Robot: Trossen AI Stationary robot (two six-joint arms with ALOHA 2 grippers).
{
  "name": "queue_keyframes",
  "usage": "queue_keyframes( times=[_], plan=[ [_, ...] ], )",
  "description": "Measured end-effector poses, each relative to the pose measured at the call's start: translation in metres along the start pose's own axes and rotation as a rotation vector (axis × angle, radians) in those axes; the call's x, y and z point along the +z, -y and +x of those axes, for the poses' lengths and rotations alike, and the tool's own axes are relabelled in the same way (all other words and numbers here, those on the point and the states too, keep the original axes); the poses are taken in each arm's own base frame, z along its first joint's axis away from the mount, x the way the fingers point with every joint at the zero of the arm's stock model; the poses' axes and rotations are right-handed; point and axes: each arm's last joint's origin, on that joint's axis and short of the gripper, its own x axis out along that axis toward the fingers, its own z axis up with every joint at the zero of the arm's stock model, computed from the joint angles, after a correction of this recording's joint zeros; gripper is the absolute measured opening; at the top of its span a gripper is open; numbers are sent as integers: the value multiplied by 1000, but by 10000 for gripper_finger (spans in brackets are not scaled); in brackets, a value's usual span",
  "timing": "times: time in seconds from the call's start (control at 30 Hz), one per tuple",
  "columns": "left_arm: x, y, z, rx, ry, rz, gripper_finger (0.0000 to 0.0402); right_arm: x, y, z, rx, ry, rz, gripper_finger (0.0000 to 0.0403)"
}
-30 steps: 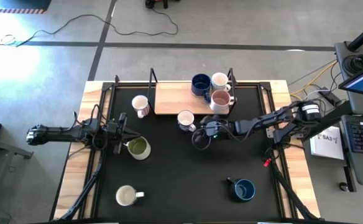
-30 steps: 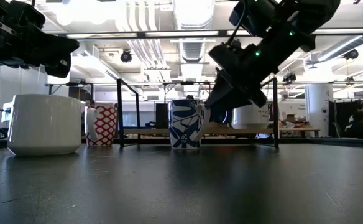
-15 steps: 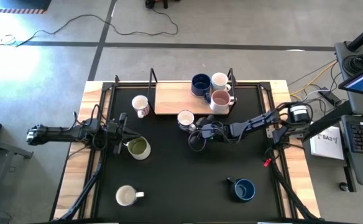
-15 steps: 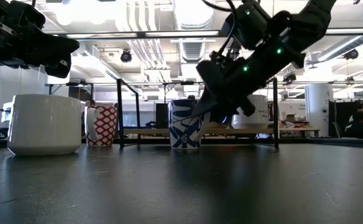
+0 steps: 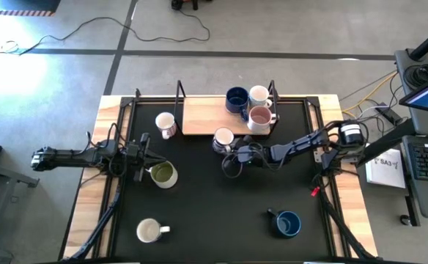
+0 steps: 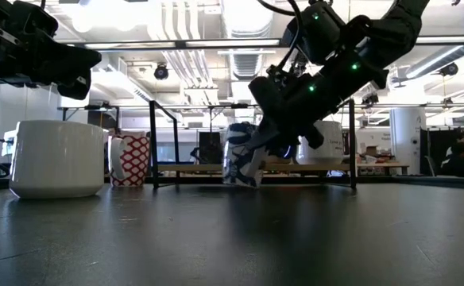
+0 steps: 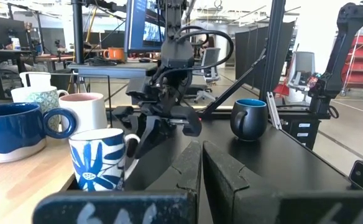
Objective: Place coffee mugs
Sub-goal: Put the right blue mug on the shelf aligned with the other dark blue mug
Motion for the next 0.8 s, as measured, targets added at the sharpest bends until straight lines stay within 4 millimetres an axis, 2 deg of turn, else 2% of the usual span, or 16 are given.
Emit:
queue_keyframes(
  times=[0.27,0.47,0.7,0.8],
  plan=[
    [0,0,0,0,0,0,0,14,-2,-14,57,22,-5,24],
    [0,0,0,0,0,0,0,35,-4,-36,118,72,-15,12],
    [0,0,0,0,0,0,0,48,-4,-53,129,117,-122,10],
    [0,0,0,0,0,0,0,49,-2,-53,118,122,-200,10]
  ],
)
